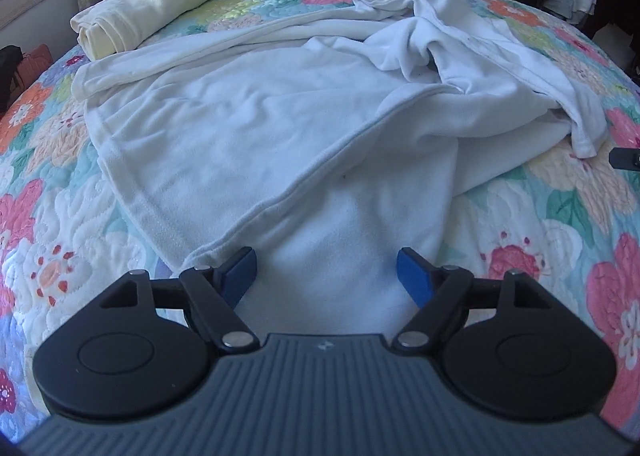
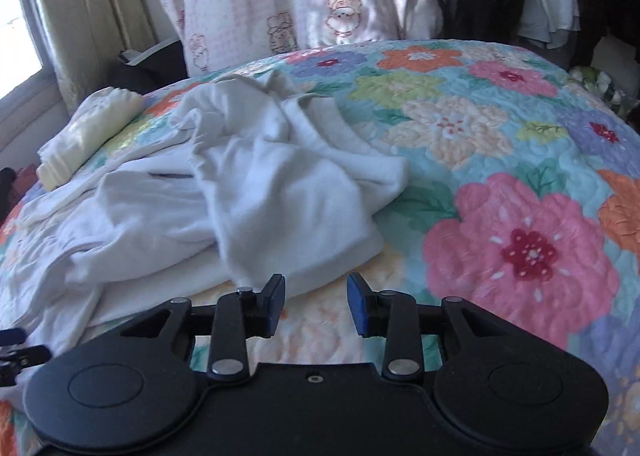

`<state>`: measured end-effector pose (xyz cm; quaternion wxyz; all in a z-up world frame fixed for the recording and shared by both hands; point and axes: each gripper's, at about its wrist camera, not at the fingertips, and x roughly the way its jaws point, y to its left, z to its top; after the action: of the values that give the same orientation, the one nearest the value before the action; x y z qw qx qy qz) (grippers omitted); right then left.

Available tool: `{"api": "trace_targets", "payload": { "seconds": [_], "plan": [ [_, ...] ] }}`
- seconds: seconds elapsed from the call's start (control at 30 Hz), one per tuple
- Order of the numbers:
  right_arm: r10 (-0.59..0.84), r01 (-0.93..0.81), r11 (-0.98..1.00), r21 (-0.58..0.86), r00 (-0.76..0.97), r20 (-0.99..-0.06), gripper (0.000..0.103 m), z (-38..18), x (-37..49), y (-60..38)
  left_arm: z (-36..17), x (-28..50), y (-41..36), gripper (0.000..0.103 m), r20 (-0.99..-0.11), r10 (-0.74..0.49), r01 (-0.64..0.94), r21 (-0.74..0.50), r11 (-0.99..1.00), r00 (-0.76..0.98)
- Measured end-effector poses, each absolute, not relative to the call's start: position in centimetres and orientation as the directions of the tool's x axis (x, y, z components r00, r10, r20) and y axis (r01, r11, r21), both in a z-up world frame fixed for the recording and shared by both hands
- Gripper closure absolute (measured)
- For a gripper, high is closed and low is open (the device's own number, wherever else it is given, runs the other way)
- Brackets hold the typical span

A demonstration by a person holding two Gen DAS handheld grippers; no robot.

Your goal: Fold clothes

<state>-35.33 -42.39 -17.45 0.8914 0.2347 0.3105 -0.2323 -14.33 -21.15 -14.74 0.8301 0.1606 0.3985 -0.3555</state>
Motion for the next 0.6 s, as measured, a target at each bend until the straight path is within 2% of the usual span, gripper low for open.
{"api": "trace_targets", "payload": {
  "seconds": [0.07, 0.1, 0.13, 0.2, 0.33, 0.6],
  "plan": [
    [-0.176, 0.483, 0.812, 0.328, 0.738, -0.651, 0.056, -17.8, -35.2, -40.0, -14.7, -14.6, -20.9, 0.029, -0.772, -0.478, 0.718, -0.041, 0.695, 0.418],
    [-0.137, 0.452, 0.821, 0.349, 0.749, -0.648, 0.056, -18.0, -34.9, -39.0, -14.6, -14.7, -20.8, 0.046, -0.77, -0.487, 0.718, -0.054, 0.694, 0.413],
    [-0.097, 0.421, 0.829, 0.369, 0.758, -0.645, 0.055, -18.2, -34.5, -38.1, -14.6, -14.8, -20.6, 0.071, -0.772, -0.495, 0.718, -0.072, 0.692, 0.399],
    [-0.031, 0.369, 0.84, 0.398, 0.765, -0.644, 0.051, -18.7, -33.8, -36.4, -14.6, -14.6, -20.2, 0.099, -0.783, -0.513, 0.718, -0.125, 0.685, 0.352],
    [0.04, 0.309, 0.864, 0.398, 0.744, -0.667, 0.05, -18.9, -31.9, -33.8, -14.3, -14.6, -19.8, 0.1, -0.784, -0.519, 0.714, -0.143, 0.686, 0.341],
    [0.09, 0.32, 0.829, 0.46, 0.734, -0.673, 0.048, -19.7, -28.7, -31.7, -13.7, -14.8, -19.9, 0.1, -0.778, -0.517, 0.722, -0.122, 0.681, 0.356]
  ]
}}
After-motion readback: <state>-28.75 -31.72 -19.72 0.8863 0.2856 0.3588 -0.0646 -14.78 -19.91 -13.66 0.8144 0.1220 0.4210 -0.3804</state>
